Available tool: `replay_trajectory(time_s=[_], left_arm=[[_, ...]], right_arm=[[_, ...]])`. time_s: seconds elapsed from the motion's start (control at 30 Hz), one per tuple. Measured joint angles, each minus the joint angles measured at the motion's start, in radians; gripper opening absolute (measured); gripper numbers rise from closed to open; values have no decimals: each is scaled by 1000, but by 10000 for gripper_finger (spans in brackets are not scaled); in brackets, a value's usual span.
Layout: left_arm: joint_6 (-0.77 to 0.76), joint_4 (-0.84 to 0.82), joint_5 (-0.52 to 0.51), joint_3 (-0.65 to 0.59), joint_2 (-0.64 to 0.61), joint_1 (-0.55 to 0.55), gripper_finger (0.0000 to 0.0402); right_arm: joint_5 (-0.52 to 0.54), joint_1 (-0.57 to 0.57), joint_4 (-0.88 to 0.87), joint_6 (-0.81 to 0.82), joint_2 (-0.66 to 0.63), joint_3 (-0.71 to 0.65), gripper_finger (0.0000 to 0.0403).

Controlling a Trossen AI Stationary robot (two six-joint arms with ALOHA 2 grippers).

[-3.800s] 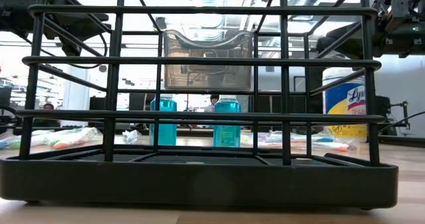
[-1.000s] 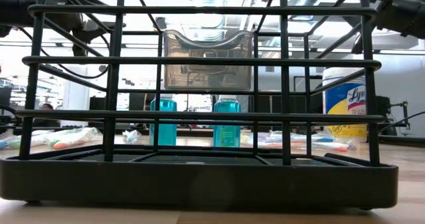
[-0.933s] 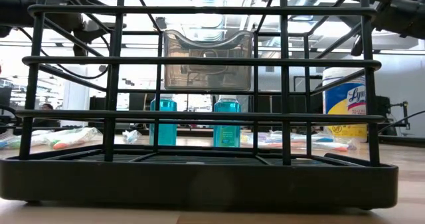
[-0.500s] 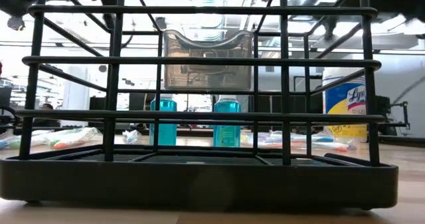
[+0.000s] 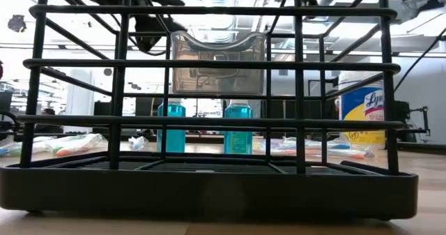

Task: Pick & Place toothbrushing station
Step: Put the mouthwash into the mesh organizer

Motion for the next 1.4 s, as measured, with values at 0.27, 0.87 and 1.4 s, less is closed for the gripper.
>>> replay_trajectory(time_s=[0.27,0.87,1.4], left_arm=[[72,-203,18,7,49,6,221],[63,-151,71,7,220,-59,222],[34,-29,67,7,301,-57,222]], right_arm=[[-3,-1,-24,64,17,5,189],[-34,44,32,71,90,4,196],[-57,43,54,71,87,5,199]])
